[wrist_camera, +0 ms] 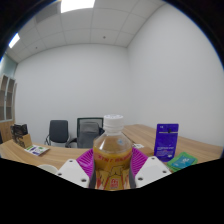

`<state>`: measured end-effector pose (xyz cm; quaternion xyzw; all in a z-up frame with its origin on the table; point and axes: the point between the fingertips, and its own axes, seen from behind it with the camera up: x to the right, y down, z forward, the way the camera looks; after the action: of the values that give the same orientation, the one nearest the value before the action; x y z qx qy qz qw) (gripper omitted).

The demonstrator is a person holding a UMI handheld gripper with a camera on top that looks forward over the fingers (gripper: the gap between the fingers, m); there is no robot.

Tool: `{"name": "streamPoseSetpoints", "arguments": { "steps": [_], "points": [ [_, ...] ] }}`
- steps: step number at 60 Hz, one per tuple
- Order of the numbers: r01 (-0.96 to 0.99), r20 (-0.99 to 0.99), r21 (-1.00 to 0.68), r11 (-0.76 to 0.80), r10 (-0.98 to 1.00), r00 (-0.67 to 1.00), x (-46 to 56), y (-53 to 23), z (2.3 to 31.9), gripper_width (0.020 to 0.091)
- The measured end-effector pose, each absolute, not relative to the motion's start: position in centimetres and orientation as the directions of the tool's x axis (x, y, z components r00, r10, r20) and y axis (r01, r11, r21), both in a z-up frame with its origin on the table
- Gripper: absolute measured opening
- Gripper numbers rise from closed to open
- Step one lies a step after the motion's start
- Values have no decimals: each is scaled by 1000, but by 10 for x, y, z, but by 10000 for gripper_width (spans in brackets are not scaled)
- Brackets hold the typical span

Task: Pour water

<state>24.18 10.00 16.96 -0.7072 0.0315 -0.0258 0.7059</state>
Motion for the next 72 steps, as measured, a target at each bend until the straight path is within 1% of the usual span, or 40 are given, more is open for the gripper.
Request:
{"name": "streamPoseSetpoints", "arguments": {
  "steps": [4,10,12,14,16,17,24,27,32,33,37,40,45,48,57,66,72],
  "points": [
    [-45,-40,-998,-52,-84,996,251,110,142,461],
    [-54,-48,-995,-89,-65,997,246,121,117,460],
    [-51,-45,-993,-104,-55,997,246,125,109,472],
    [-47,-41,-991,-126,-49,998,246,129,95,481],
    [-25,-21,-994,-106,-37,999,247,132,100,483],
    [-12,-8,-994,-113,-43,999,246,131,96,482],
    [25,32,-993,-118,-56,998,243,131,98,500],
    [15,23,-993,-120,-61,998,244,131,98,534],
    [21,30,-990,-141,-58,998,244,131,95,618],
    [21,30,-988,-156,-59,998,244,130,92,645],
    [-3,15,-975,-222,-81,997,249,121,83,860],
    [-21,-3,-980,-197,-92,996,250,112,92,833],
    [-21,-2,-985,-173,-109,994,252,89,103,840],
    [-23,-3,-983,-184,-109,994,251,70,107,841],
    [-34,-17,-983,-179,-95,995,231,-9,126,841],
    [-76,-69,-979,-191,-44,997,195,-92,128,841],
    [-83,-86,-980,-182,12,996,168,-132,128,841]
  ]
}}
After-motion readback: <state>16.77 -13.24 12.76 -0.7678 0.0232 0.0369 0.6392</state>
